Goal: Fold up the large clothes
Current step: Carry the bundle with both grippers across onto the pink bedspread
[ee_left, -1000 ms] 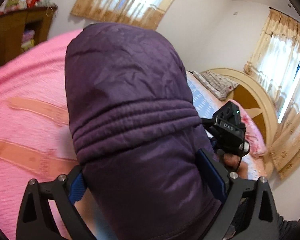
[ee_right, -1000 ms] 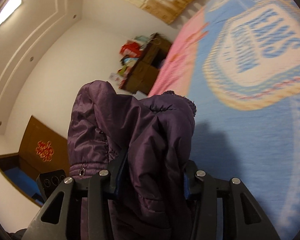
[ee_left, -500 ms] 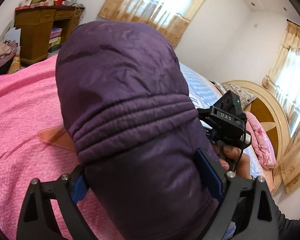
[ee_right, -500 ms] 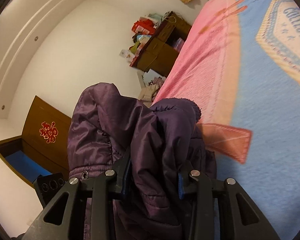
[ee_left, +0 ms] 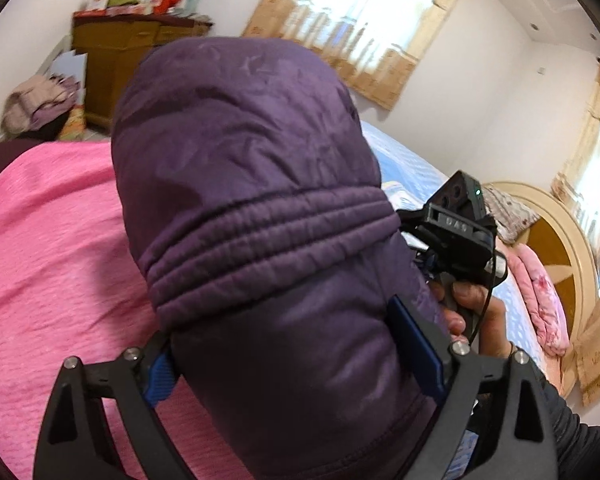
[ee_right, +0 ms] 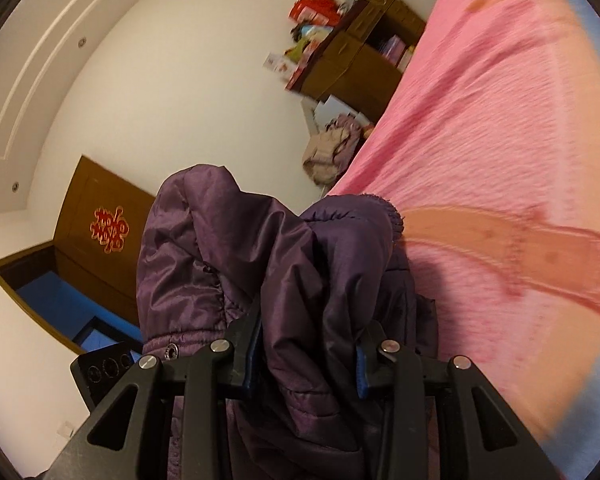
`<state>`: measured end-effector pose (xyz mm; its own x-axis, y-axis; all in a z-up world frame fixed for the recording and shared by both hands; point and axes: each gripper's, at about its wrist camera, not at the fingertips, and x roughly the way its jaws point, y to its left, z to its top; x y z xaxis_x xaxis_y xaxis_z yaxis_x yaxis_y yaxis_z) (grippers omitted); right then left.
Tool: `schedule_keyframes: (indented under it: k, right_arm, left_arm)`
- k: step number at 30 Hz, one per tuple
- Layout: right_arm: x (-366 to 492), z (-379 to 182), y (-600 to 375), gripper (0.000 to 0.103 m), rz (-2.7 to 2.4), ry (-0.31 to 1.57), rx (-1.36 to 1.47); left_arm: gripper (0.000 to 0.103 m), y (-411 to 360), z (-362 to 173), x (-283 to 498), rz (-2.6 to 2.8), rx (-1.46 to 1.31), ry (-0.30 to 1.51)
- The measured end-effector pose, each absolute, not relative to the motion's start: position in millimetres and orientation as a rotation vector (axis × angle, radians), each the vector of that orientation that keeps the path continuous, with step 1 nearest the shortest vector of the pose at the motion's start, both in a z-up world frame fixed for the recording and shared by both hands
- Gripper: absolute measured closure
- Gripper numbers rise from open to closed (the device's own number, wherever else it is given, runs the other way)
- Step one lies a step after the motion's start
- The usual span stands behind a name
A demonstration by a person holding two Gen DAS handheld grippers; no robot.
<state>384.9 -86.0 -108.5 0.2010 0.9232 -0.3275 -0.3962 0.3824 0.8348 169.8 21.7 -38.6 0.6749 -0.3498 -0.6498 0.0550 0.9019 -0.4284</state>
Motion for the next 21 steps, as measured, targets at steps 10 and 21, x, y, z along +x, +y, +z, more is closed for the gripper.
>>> schedule_keyframes:
  k: [10, 21]
  right_arm:
    - [388, -118, -38, 0.067, 1.024, 1.004, 0.579]
    - [388, -119, -26, 0.063, 0.984, 1.013, 0.575]
  left_arm:
    - [0.000, 53, -95, 171, -0.221, -0.627, 0.918]
    - [0.000, 58, -103, 171, -0.240, -0.658, 0.937]
